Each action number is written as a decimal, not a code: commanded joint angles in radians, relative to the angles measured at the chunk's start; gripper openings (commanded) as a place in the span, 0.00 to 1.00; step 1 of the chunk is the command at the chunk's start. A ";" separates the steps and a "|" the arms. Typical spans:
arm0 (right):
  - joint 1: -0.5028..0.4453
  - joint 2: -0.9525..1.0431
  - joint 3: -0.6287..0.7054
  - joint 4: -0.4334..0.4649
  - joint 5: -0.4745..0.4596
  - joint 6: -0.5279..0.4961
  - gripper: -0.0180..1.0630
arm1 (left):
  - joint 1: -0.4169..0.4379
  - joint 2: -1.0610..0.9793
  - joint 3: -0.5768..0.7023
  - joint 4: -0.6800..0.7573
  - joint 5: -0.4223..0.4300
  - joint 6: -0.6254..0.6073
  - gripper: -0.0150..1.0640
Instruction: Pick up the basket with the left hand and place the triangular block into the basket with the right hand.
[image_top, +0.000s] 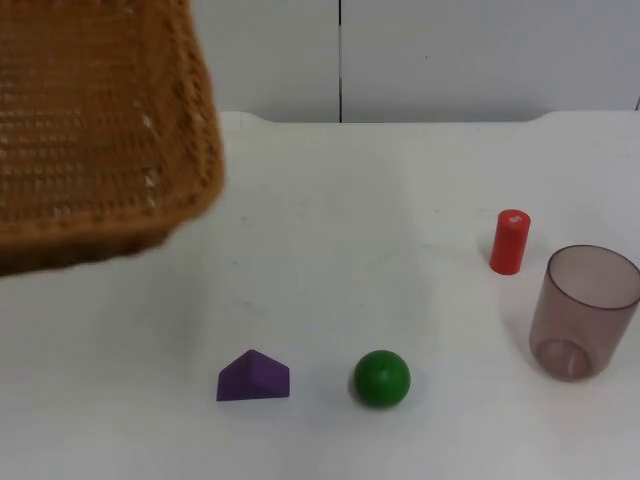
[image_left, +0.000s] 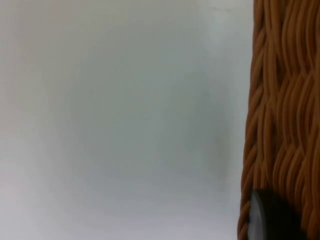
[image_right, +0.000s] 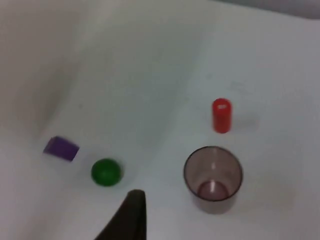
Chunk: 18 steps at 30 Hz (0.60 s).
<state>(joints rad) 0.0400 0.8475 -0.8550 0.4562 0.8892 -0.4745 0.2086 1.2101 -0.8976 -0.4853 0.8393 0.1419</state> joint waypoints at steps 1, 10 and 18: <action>0.009 0.037 -0.010 0.051 0.012 -0.072 0.98 | 0.033 0.030 -0.054 -0.074 0.043 0.039 0.01; 0.285 0.270 -0.010 0.045 -0.209 -0.243 0.98 | 0.061 0.168 -0.157 -0.161 0.162 0.177 0.01; 0.528 0.614 -0.060 0.045 -0.386 -0.345 0.98 | 0.061 0.167 -0.157 -0.107 0.115 0.167 0.01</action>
<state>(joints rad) 0.5318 1.3825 -0.8888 0.4908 0.5358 -0.7894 0.2644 1.3851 -1.0418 -0.5708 0.9677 0.3148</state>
